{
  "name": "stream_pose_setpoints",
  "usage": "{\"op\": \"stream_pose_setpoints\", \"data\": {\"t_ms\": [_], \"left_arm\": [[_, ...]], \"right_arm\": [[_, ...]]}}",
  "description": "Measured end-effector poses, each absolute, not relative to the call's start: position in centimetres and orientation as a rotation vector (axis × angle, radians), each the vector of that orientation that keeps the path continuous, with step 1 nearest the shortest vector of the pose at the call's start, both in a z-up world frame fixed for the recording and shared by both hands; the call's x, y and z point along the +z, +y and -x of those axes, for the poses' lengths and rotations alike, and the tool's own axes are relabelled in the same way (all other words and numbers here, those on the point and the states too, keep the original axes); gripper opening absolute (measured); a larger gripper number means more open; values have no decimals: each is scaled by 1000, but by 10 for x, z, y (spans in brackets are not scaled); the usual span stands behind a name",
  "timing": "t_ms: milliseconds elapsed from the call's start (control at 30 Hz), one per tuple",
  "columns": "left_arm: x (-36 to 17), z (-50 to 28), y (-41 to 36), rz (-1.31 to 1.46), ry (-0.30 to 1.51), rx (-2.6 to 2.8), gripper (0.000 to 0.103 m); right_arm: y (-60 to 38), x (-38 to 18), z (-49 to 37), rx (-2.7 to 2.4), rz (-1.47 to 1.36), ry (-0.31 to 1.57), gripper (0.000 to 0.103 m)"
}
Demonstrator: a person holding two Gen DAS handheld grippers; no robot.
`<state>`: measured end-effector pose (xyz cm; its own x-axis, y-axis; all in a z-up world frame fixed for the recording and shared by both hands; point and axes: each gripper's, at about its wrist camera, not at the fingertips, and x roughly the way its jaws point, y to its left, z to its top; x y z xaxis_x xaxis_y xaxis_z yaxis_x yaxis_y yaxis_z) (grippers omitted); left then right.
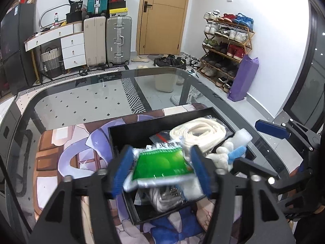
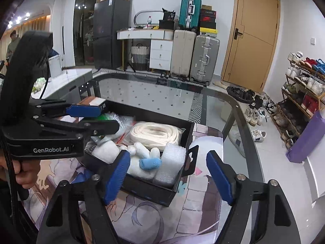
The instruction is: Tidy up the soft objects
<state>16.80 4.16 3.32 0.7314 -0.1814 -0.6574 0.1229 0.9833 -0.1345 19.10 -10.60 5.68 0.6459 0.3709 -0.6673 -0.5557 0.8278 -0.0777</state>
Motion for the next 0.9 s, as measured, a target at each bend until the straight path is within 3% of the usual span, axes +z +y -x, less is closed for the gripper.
{"op": "stream_pose_setpoints", "data": {"t_ms": [67, 167, 233, 900], "left_arm": [[37, -161, 43, 94, 723, -172, 88], [44, -146, 45, 104, 694, -177, 103], [50, -134, 45, 98, 667, -179, 103], [21, -96, 66, 118, 559, -27, 103]], "right_arm": [[-113, 60, -190, 523, 267, 669, 84], [-126, 63, -186, 497, 219, 645, 92], [-137, 65, -183, 485, 182, 628, 102], [-134, 47, -153, 562, 135, 543, 102]]}}
